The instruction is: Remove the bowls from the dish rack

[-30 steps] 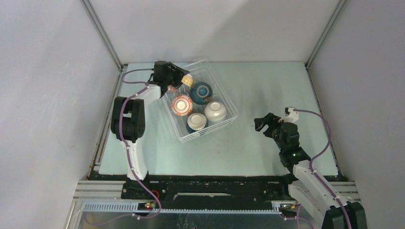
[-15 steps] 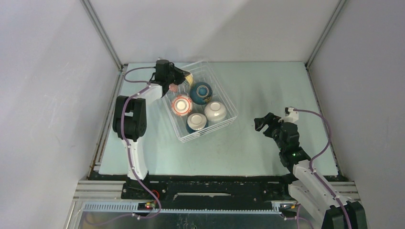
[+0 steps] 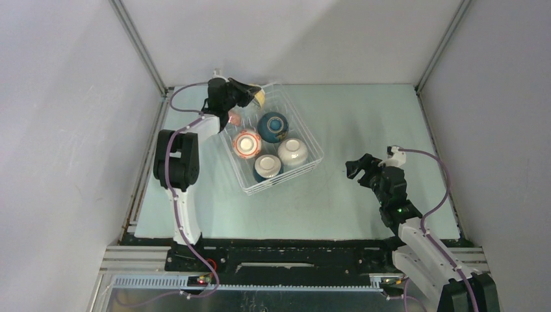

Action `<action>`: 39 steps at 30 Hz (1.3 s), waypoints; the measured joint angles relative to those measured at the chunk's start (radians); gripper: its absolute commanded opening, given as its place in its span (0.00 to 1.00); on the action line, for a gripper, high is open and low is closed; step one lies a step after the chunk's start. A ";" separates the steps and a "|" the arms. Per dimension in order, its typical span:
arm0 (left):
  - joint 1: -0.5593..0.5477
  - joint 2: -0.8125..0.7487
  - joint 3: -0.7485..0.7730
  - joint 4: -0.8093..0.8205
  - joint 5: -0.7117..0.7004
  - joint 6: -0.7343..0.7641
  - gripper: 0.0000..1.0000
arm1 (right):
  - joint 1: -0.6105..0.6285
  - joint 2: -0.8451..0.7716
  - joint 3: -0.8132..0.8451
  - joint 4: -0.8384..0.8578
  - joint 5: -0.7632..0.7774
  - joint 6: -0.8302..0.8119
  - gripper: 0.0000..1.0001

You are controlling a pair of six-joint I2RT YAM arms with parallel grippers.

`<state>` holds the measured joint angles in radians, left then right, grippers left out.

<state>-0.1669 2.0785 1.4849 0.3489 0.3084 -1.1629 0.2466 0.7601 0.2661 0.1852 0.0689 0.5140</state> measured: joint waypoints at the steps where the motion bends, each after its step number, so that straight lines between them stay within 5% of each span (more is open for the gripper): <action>1: 0.000 0.000 0.000 0.038 0.024 -0.008 0.01 | 0.000 0.000 0.000 0.000 0.000 0.000 0.89; 11: 0.002 -0.036 -0.039 0.335 0.151 -0.121 0.00 | 0.002 -0.001 0.000 0.009 -0.016 -0.012 0.89; 21: -0.024 -0.430 -0.388 0.486 0.171 -0.272 0.00 | 0.134 -0.143 -0.038 0.116 -0.123 -0.120 0.89; 28: -0.204 -0.685 -0.516 0.368 0.095 -0.330 0.00 | 0.362 -0.135 -0.021 0.167 -0.060 -0.255 0.87; 35: -0.398 -0.875 -0.571 0.182 -0.123 -0.356 0.00 | 0.666 0.005 0.080 0.247 0.188 -0.356 0.86; 39: -0.499 -0.993 -0.643 0.091 -0.367 -0.430 0.00 | 0.741 0.095 0.087 0.393 0.317 -0.378 0.70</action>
<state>-0.6655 1.0855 0.8417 0.4397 -0.0582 -1.5929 0.9874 0.8555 0.3527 0.5781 0.3859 0.1356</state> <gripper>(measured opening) 0.110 0.819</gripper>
